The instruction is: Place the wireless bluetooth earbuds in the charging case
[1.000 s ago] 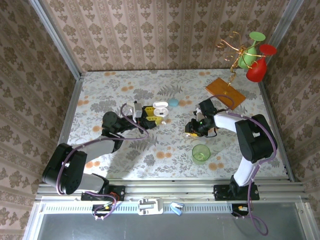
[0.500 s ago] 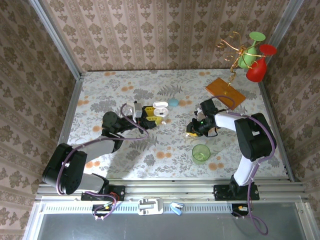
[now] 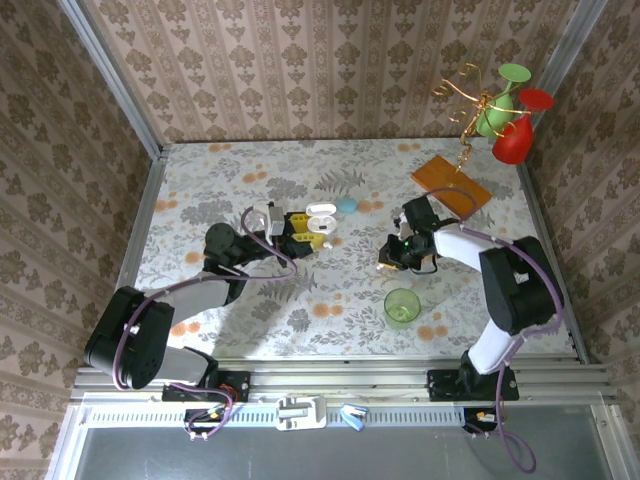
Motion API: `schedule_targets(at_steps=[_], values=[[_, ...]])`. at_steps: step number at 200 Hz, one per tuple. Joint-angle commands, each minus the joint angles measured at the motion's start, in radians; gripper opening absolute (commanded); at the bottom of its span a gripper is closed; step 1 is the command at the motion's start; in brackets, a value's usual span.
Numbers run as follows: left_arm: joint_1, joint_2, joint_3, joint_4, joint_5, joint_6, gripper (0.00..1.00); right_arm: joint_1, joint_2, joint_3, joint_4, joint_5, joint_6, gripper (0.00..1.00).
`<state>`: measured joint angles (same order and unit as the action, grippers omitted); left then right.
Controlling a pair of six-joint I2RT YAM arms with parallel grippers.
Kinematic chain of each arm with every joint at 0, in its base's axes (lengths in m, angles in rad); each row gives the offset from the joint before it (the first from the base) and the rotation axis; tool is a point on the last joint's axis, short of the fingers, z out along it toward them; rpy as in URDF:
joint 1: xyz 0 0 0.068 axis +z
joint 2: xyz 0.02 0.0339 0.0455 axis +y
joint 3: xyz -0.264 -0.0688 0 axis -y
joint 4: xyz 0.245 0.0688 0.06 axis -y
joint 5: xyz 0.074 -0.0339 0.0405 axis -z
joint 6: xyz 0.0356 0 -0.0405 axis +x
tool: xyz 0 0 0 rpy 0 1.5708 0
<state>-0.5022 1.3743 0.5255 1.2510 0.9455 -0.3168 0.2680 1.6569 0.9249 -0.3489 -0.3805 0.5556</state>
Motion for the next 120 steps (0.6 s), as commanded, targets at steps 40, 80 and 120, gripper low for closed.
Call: schedule_targets(at_steps=[40,80,120], values=[[0.008,0.015,0.001,0.037,0.004,0.027,0.23,0.054,-0.202,0.101,-0.298,0.476,0.137,0.08],[0.008,0.017,0.005,0.037,0.010,0.023,0.23,0.108,-0.205,0.206,-0.424,0.613,0.149,0.09],[0.007,0.022,0.002,0.038,0.009,0.024,0.23,0.170,-0.164,0.309,-0.546,0.741,0.161,0.09]])
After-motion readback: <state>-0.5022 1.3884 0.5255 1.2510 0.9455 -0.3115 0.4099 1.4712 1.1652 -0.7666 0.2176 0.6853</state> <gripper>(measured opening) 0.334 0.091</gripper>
